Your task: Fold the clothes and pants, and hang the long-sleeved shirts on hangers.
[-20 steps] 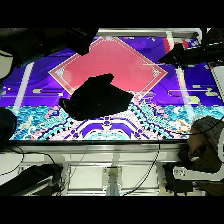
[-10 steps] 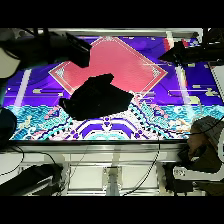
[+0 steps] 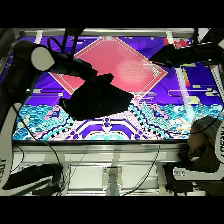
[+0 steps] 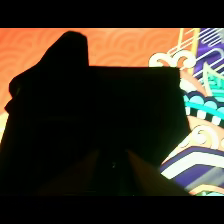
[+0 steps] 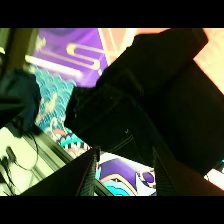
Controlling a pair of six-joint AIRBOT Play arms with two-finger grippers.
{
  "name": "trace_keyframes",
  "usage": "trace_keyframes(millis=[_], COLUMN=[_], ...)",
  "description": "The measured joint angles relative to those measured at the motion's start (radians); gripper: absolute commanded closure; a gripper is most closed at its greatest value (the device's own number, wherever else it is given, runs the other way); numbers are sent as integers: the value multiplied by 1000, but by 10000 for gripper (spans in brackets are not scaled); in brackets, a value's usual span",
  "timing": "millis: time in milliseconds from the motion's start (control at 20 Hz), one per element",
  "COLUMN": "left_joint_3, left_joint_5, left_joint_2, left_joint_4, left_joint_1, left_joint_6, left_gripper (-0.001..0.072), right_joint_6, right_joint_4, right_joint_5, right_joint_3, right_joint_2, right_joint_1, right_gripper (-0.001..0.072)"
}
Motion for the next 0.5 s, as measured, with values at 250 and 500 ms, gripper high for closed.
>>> trace_keyframes(millis=[250,500], left_joint_3=[0,0], left_joint_5=[-13,-32], left_joint_2=[-86,-212], left_joint_4=[92,150], left_joint_1=[0,4], left_joint_6=[51,93], left_gripper=[147,207], right_joint_6=[-14,-18], right_joint_4=[-156,-225], right_joint_5=[-21,-16], right_joint_3=[0,3], right_joint_2=[-40,-46], right_joint_1=[120,141], right_gripper=[324,324])
